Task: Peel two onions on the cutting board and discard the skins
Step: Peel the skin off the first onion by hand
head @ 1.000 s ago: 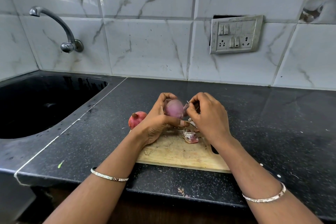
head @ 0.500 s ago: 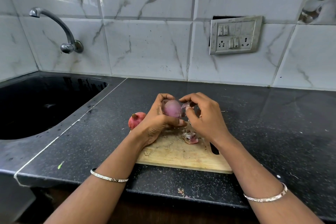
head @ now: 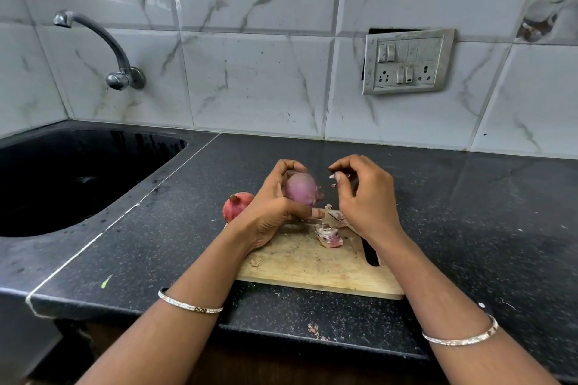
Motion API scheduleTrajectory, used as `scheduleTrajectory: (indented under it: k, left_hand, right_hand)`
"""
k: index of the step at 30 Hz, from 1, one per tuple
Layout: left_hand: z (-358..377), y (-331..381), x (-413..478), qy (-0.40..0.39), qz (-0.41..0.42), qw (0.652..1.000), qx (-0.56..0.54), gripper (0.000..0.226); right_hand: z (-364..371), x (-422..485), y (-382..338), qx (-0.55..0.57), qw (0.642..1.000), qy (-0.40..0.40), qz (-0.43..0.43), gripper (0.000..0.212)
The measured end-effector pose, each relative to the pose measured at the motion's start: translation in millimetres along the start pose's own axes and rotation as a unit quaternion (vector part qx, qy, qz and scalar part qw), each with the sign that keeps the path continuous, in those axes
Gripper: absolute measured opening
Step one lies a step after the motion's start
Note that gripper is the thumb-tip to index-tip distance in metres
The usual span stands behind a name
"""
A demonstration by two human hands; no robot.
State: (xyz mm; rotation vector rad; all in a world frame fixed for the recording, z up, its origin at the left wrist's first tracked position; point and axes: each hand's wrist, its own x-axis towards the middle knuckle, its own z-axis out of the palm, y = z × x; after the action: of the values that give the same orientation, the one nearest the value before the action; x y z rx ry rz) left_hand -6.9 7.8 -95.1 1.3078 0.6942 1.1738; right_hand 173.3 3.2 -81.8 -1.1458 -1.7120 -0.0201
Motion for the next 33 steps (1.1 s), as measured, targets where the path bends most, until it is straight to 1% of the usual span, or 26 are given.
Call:
scheduleTrajectory:
  k: [5, 9, 15, 20, 25, 33]
  left_hand:
    - [2.0, 5.3, -2.6, 0.018, 0.025, 0.999, 0.037, 0.074]
    - [0.3, 4.9, -1.6, 0.034, 0.044, 0.997, 0.057, 0.073]
    - [-0.6, 2.8, -0.5, 0.048, 0.075, 0.99, 0.109, 0.071]
    - [0.2, 3.2, -0.6, 0.053, 0.09, 0.985, 0.137, 0.071]
    - [-0.6, 2.0, 0.6, 0.059, 0.106, 0.979, 0.162, 0.071]
    - [-0.6, -0.2, 2.5, 0.063, 0.109, 0.977, 0.17, 0.072]
  right_hand:
    - [-0.8, -3.4, -4.5, 0.004, 0.999, -0.033, -0.014, 0.014]
    - [-1.9, -2.5, -5.0, 0.029, 0.999, -0.027, -0.032, 0.019]
    - [-0.5, -2.6, -6.5, 0.042, 0.997, -0.041, -0.043, 0.013]
    - [-0.1, -2.2, -7.3, 0.069, 0.997, -0.024, -0.031, 0.009]
    - [0.9, -3.6, -7.0, 0.09, 0.995, -0.013, -0.032, 0.01]
    - [2.5, -4.7, -6.6, 0.05, 0.996, 0.011, -0.069, 0.012]
